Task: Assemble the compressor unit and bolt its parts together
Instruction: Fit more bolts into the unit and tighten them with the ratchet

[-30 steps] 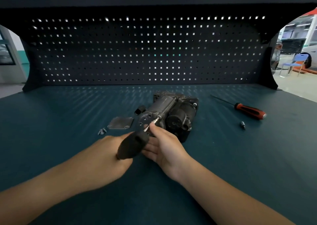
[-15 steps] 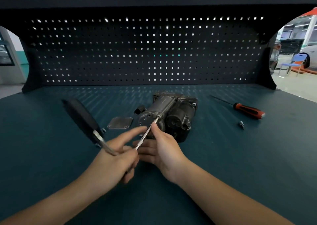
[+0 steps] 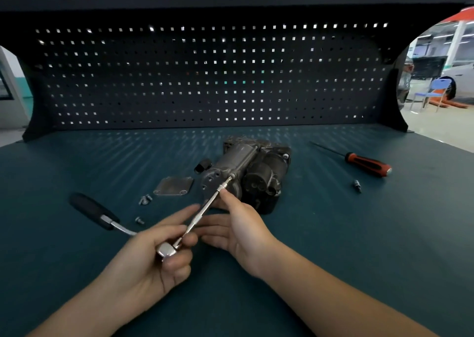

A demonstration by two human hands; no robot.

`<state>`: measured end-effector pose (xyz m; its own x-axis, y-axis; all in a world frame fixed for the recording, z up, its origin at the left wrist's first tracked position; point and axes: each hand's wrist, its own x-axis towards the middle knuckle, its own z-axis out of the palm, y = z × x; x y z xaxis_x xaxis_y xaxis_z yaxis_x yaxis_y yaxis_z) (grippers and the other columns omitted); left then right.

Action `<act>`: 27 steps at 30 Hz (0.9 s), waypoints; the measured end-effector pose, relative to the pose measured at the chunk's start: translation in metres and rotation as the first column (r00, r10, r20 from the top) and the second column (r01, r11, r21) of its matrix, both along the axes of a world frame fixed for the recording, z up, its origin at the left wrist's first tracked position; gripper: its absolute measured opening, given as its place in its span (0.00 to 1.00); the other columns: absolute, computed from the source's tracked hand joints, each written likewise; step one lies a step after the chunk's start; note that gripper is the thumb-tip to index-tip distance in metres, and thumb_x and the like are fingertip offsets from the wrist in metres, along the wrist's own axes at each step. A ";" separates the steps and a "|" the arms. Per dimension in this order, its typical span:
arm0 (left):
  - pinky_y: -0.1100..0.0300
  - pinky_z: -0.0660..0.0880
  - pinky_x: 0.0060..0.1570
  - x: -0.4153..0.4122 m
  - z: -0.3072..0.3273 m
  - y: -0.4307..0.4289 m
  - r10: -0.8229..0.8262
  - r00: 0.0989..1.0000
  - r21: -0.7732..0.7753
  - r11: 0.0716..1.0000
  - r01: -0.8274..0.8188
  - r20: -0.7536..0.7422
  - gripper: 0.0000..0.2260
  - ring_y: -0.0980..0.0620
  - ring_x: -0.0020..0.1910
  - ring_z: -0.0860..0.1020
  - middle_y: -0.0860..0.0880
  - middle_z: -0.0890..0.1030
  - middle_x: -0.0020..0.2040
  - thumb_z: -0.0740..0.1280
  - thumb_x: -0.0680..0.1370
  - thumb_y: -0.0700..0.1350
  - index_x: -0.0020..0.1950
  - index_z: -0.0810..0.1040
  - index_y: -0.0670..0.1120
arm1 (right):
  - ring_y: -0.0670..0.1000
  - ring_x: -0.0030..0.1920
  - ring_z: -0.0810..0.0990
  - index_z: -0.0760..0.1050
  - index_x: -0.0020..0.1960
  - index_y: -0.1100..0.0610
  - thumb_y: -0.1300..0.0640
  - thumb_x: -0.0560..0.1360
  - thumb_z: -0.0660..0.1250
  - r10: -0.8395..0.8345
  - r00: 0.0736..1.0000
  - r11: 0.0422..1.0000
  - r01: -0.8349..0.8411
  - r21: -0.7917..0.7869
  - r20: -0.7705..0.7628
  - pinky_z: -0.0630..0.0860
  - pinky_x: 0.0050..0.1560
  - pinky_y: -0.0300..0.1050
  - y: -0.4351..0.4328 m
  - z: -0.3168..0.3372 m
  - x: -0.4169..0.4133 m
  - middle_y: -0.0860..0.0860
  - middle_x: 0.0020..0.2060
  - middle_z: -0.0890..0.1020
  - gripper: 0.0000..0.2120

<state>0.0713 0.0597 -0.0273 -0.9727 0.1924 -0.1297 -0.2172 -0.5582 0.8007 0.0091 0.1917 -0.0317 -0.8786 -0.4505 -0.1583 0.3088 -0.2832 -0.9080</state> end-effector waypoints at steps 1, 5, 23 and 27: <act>0.67 0.62 0.16 0.001 0.001 0.003 0.013 0.999 -0.133 0.991 -0.018 -0.040 0.16 0.56 0.15 0.61 0.47 0.70 0.26 0.62 0.67 0.37 0.50 0.83 0.45 | 0.51 0.35 0.82 0.73 0.57 0.60 0.46 0.80 0.55 -0.012 1.000 1.000 0.012 -0.009 -0.001 0.79 0.37 0.39 0.001 0.000 0.000 0.56 0.35 0.83 0.19; 0.60 0.69 0.24 0.001 -0.015 -0.002 -0.137 0.810 -0.751 0.486 -0.446 -0.570 0.25 0.50 0.23 0.70 0.48 0.73 0.30 0.60 0.73 0.29 0.51 0.82 0.59 | 0.49 0.30 0.81 0.75 0.51 0.58 0.53 0.80 0.55 -0.068 0.997 0.997 0.069 -0.044 0.025 0.78 0.31 0.38 0.003 0.003 -0.002 0.55 0.32 0.82 0.12; 0.67 0.63 0.18 -0.003 -0.001 -0.034 0.205 0.975 -0.672 0.712 -0.206 -0.082 0.12 0.50 0.17 0.67 0.38 0.77 0.27 0.58 0.77 0.34 0.52 0.80 0.44 | 0.49 0.46 0.77 0.80 0.49 0.55 0.52 0.76 0.61 0.381 0.604 0.602 0.413 0.684 -0.700 0.74 0.49 0.44 0.003 -0.011 0.003 0.47 0.39 0.77 0.11; 0.66 0.64 0.19 -0.008 -0.003 -0.031 0.184 0.972 -0.734 0.639 -0.231 -0.146 0.12 0.51 0.18 0.70 0.42 0.79 0.28 0.58 0.78 0.36 0.54 0.77 0.48 | 0.47 0.48 0.76 0.80 0.52 0.54 0.51 0.76 0.62 0.393 0.568 0.606 0.432 0.668 -0.723 0.70 0.49 0.39 0.004 -0.011 0.003 0.47 0.44 0.78 0.11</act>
<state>0.0634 0.0285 -0.0305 -0.9845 -0.1531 -0.0851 -0.1154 0.2017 0.9726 0.0119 0.1960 -0.0427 -0.8047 -0.5086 0.3064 -0.5828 0.5780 -0.5712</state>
